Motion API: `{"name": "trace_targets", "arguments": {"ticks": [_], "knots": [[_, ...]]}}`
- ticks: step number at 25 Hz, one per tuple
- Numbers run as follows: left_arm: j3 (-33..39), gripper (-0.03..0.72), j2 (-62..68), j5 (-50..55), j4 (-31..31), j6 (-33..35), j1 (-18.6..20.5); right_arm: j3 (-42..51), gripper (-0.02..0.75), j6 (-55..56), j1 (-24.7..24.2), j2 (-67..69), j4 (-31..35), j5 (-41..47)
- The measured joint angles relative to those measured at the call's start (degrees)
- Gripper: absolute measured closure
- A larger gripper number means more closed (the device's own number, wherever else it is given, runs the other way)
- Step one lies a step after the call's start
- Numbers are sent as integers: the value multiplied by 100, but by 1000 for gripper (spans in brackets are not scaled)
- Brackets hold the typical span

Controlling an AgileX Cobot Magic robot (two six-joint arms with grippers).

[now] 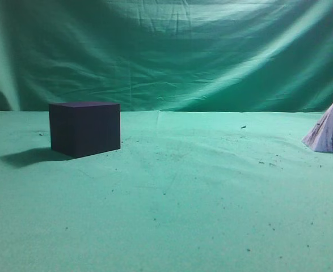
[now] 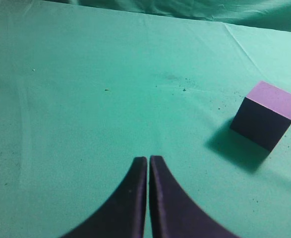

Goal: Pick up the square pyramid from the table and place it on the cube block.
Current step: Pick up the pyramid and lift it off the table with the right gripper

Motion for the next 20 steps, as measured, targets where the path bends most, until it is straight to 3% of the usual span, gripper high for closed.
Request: {"name": "trace_targets", "arguments": {"ticks": [20], "knots": [[0, 688, 0, 0, 0, 0, 0, 0, 691, 0, 0, 0, 0, 0]]}}
